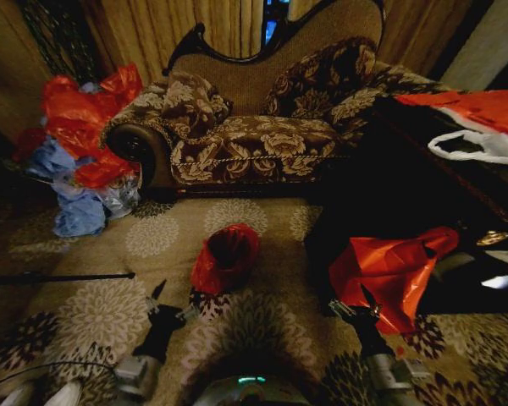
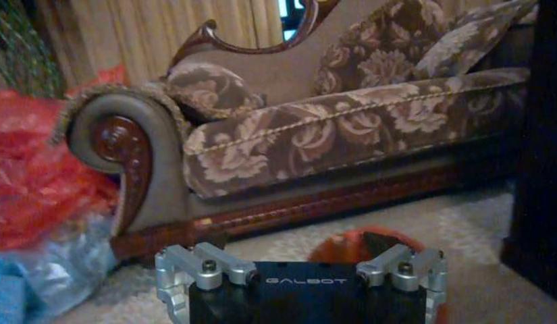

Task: Place a garbage bag over the trash bin.

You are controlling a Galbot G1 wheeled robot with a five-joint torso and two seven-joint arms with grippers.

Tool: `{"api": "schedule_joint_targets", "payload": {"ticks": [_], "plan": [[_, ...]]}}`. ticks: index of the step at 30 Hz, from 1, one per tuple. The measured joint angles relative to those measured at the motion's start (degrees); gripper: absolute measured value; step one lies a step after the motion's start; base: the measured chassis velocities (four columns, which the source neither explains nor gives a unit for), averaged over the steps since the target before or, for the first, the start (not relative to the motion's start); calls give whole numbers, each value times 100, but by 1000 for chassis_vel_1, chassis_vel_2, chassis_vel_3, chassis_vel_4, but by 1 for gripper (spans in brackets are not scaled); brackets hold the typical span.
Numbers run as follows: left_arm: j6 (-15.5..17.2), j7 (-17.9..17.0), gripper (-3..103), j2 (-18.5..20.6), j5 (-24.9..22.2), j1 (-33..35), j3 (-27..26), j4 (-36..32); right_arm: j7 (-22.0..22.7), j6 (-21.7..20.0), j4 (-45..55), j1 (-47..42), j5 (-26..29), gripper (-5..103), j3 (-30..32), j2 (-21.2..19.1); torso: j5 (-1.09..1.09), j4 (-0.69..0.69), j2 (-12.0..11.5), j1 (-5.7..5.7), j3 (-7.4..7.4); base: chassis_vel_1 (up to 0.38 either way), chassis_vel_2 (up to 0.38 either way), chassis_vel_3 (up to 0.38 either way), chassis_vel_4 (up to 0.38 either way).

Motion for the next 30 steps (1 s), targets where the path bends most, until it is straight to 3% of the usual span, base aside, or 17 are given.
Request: {"api": "schedule_joint_targets", "payload": {"ticks": [5, 10, 18, 30], "plan": [[-180, 186, 100, -270, -172, 210, -475, 10, 176, -12, 26, 35, -85, 100, -135, -45, 1, 1, 0, 0, 0, 0, 0, 0, 0], [-369, 186, 100, -535, -99, 385, -384, -25, 303, -104, 85, 157, -154, 100, -210, -82, 0, 1, 0, 0, 0, 0, 0, 0, 0], [-189, 182, 100, -667, -73, 507, -302, -111, 391, -284, 300, 144, -168, 100, -311, -104, 0, 0, 0, 0, 0, 0, 0, 0, 0], [-172, 183, 100, -662, -60, 505, -286, -113, 394, -290, 305, 136, -170, 100, -314, -104, 0, 0, 0, 0, 0, 0, 0, 0, 0]]}}
